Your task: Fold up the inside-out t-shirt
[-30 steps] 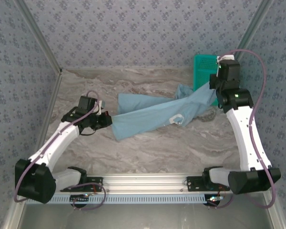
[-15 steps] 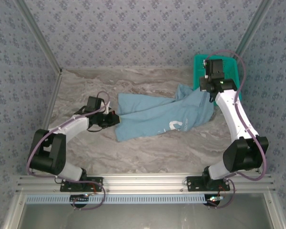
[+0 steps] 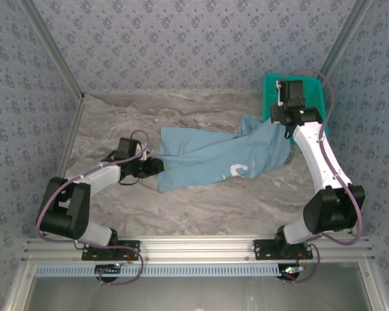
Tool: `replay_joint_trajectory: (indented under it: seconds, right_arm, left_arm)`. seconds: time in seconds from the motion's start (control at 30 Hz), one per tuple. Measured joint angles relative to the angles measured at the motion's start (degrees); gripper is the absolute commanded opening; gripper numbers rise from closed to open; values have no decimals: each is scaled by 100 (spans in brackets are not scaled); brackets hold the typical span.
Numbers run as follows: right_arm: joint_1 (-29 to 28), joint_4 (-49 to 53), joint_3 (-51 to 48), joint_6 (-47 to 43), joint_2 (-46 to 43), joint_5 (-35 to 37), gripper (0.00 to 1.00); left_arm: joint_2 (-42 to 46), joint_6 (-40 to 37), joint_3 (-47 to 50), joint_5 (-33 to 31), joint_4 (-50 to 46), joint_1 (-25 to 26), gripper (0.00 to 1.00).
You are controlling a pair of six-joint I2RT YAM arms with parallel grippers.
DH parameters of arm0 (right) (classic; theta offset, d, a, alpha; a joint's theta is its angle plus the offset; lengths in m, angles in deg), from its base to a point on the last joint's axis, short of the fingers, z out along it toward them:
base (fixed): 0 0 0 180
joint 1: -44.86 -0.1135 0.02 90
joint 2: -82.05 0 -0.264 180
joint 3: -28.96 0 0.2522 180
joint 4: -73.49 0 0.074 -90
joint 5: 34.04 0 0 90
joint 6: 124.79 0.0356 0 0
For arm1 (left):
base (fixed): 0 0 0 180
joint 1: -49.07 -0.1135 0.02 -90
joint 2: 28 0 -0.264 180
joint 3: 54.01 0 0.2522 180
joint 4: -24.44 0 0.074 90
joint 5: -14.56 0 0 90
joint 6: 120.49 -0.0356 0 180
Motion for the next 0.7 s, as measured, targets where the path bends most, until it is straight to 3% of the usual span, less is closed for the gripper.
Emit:
replay_joint_trajectory:
  seconds: [0.1, 0.43, 0.7]
  right_arm:
    - [0, -17, 0, 0, 0, -24, 0]
    - [0, -20, 0, 0, 0, -166, 0]
    - [0, -31, 0, 2, 0, -289, 0]
  left_arm:
    - [173, -2, 109, -208, 22, 114, 49]
    - [214, -413, 37, -1147, -149, 444, 50]
    - [-142, -793, -361, -1742, -310, 739, 36]
